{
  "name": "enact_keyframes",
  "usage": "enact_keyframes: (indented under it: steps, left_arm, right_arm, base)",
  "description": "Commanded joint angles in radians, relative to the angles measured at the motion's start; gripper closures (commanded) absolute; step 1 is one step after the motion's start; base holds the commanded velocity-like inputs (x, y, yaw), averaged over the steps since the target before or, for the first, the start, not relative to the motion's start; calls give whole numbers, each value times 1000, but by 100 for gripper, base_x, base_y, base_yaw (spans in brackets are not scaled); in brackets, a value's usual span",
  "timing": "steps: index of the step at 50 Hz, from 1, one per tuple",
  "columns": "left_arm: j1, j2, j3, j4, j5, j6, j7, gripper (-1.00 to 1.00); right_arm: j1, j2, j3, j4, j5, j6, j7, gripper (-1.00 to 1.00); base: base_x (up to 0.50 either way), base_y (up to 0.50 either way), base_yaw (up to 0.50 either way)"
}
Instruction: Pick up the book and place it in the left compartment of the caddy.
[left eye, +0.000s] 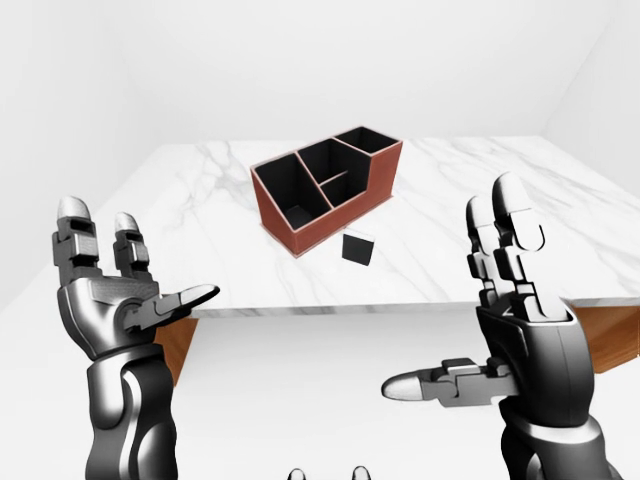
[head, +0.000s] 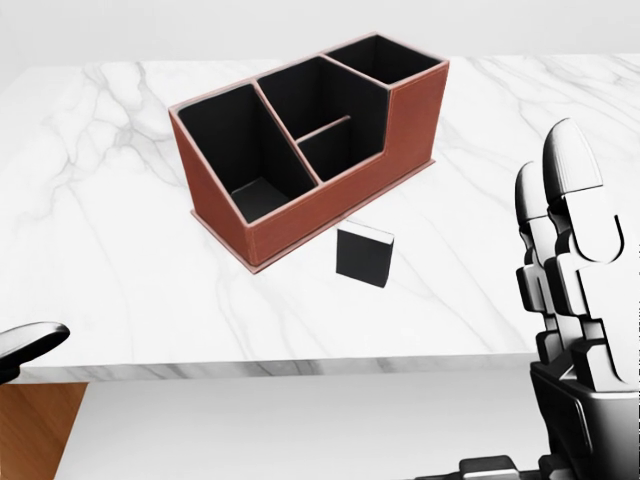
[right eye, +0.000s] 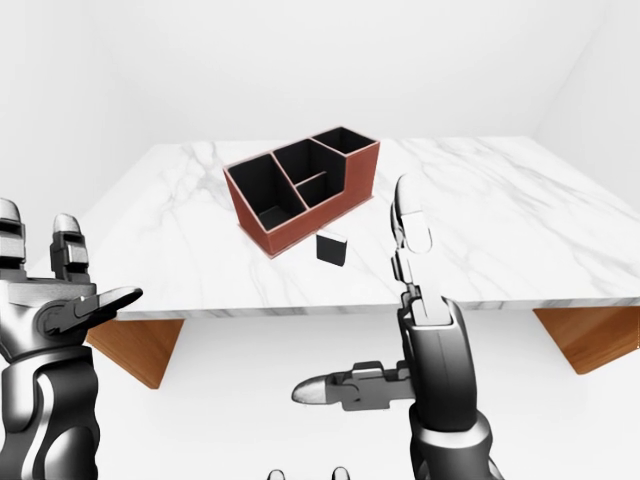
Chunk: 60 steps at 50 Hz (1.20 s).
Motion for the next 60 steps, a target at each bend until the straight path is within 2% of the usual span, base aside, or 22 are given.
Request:
enact_keyframes:
  steps: [1, 37, 60]
  left_arm:
    - [-18, -7, -9, 79, 15, 0, 11, -100]
    - [-14, -6, -5, 55, 5, 0, 9, -100]
    - [-13, -6, -5, 45, 7, 0, 12, -100]
  right_arm:
    - [-1, 12, 4, 0, 10, 0, 12, -100]
    - [-11, 25, -23, 0, 25, 0, 24, -100]
    - [-5, 63, -24, 0, -6, 0, 52, -100]
  base:
    - [50, 12, 0]
    - [50, 7, 0]
    - [50, 28, 0]
